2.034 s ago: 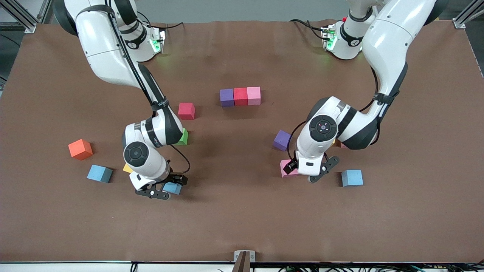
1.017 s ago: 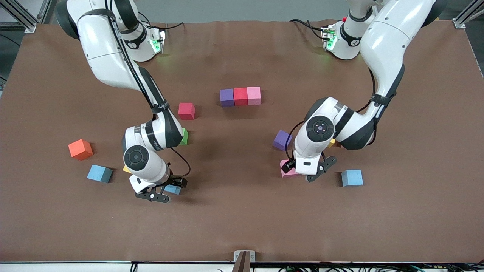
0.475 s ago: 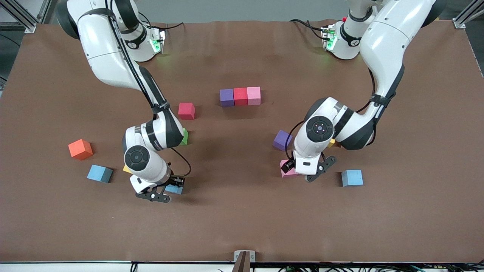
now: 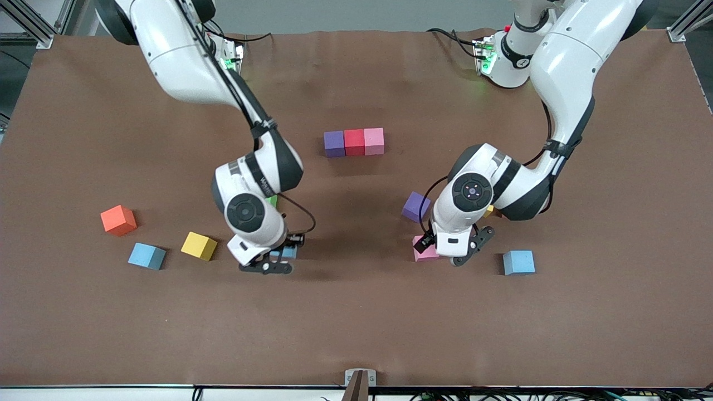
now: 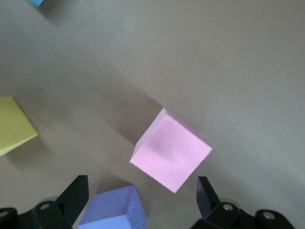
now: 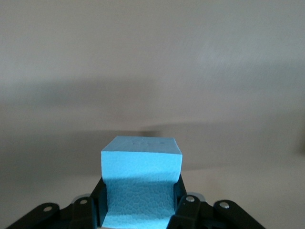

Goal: Arrange 11 blocks into digit 3

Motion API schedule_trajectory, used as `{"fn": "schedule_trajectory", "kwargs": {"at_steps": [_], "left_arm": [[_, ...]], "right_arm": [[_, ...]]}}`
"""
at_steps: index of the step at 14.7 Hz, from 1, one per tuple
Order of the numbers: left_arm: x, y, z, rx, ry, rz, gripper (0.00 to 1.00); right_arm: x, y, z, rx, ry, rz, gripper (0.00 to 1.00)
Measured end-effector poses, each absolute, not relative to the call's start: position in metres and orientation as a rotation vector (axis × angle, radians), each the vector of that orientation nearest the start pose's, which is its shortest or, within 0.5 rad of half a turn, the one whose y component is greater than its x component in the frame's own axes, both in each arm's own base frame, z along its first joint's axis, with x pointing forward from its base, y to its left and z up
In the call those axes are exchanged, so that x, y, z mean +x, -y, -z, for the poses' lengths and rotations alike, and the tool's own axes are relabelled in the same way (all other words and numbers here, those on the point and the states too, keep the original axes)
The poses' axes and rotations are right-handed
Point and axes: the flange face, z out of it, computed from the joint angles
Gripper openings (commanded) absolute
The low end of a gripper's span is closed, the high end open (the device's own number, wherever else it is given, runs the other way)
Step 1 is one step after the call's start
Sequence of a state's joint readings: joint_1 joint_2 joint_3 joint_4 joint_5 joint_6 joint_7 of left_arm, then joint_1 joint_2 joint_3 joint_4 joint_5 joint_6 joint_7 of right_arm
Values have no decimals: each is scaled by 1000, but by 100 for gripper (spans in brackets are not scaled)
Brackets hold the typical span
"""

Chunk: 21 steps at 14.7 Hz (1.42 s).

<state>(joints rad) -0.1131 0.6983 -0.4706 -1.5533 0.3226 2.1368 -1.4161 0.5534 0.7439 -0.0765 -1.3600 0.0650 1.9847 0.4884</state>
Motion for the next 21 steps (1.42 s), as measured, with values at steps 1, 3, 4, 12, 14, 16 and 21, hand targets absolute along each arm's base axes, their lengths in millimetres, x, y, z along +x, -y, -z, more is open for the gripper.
{"fn": "schedule_trajectory", "kwargs": {"at_steps": [1,3,4,12,14,16,21], "left_arm": [[610,330,-262,-2898,1158,-77,100],[600,330,-251,-2859,1193,-102,100],[593,331,-247,-2836,1212,-114,100],[535,336,-222,-2790,1352,-97,99],[531,337,-218,-2775,1395,-98,98],[528,338,-215,-2772,1439,-94,97],[520,343,-209,-2763,1531,-90,70]], "right_arm": [[622,-358,-274,-3195,-12,-210,32],[597,-381,-280,-3170,-13,-265,32],[586,-388,-283,-3153,-24,-281,31],[478,-429,-255,-3081,-77,-136,30],[461,-432,-255,-3086,-71,-144,30],[453,-430,-256,-3091,-64,-153,30],[439,-432,-246,-3086,-47,-131,28]]}}
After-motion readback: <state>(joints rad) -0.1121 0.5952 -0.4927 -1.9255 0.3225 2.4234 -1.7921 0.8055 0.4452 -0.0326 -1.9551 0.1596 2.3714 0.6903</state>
